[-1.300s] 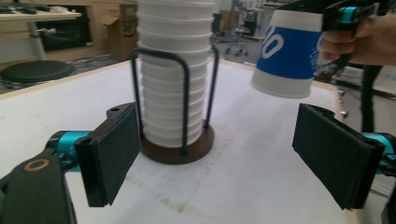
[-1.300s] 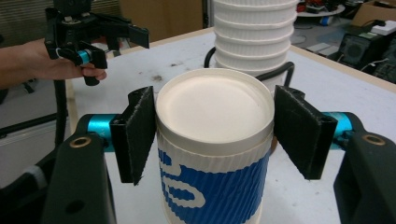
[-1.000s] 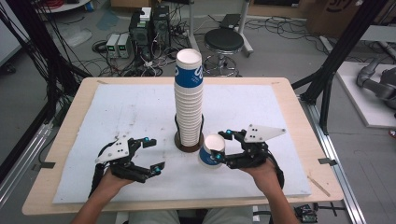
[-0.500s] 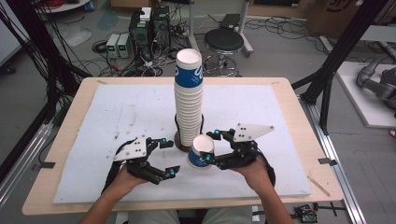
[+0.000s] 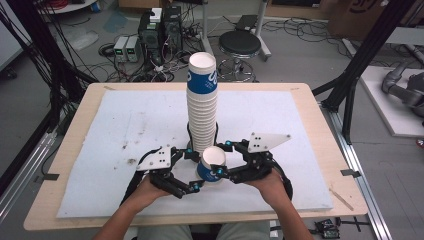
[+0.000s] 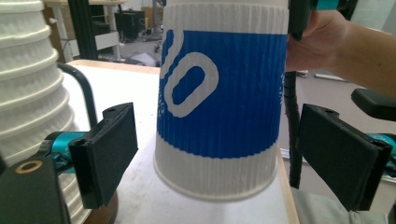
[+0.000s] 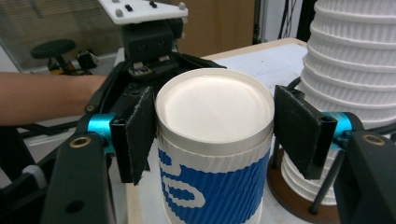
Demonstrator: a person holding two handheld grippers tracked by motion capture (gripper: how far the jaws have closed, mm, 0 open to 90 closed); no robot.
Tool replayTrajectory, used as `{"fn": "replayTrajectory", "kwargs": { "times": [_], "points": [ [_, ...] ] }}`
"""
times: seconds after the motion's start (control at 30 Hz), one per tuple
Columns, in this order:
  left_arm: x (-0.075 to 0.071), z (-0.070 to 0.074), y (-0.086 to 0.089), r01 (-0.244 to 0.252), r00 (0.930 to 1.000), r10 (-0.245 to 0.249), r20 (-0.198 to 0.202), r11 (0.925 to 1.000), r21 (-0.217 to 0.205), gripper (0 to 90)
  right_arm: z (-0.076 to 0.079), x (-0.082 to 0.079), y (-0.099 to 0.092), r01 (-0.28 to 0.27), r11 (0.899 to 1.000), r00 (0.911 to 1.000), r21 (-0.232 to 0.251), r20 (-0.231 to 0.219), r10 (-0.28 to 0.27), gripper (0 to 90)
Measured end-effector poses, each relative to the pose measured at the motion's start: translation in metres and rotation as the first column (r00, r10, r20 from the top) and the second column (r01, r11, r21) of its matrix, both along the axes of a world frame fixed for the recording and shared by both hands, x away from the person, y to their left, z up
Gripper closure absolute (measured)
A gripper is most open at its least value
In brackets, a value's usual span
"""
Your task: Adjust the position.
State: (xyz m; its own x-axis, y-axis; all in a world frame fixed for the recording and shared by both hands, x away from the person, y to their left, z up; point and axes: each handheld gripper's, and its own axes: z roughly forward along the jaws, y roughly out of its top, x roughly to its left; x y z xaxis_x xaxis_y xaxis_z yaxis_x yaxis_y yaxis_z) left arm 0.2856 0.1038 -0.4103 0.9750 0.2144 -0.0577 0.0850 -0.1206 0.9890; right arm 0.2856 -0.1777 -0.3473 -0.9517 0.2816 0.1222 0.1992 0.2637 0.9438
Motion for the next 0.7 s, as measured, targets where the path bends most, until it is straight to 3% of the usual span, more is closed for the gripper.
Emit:
{"fn": "replayTrajectory", "kwargs": {
  "times": [0.27, 0.33, 0.6, 0.7],
  "points": [
    [0.0003, -0.0039, -0.008, 0.026, 0.9995, -0.026, -0.017, 0.9995, 0.019, 12.7, -0.0008, 0.0014, 0.002, -0.023, 0.999, 0.9996, 0.026, -0.017, 0.023, 33.1],
    [0.0015, -0.0051, -0.009, 0.027, 0.9986, -0.026, -0.046, 0.9992, 0.029, 12.8, -0.0012, 0.0015, 0.0021, -0.024, 0.999, 0.9995, 0.026, -0.022, 0.024, 33.1],
    [0.0015, -0.0043, -0.009, 0.034, 0.999, -0.032, -0.031, 0.9974, 0.063, 23.5, -0.0026, 0.0016, -0.0004, -0.021, 0.999, 0.9993, 0.028, -0.03, 0.022, 33.3],
    [0.0006, -0.0023, -0.0099, 0.037, 0.999, -0.034, -0.029, 0.9946, 0.097, 25.4, -0.0033, 0.0008, -0.0015, -0.023, 1.0, 0.9992, 0.018, -0.033, 0.023, 33.1]
  ]
}}
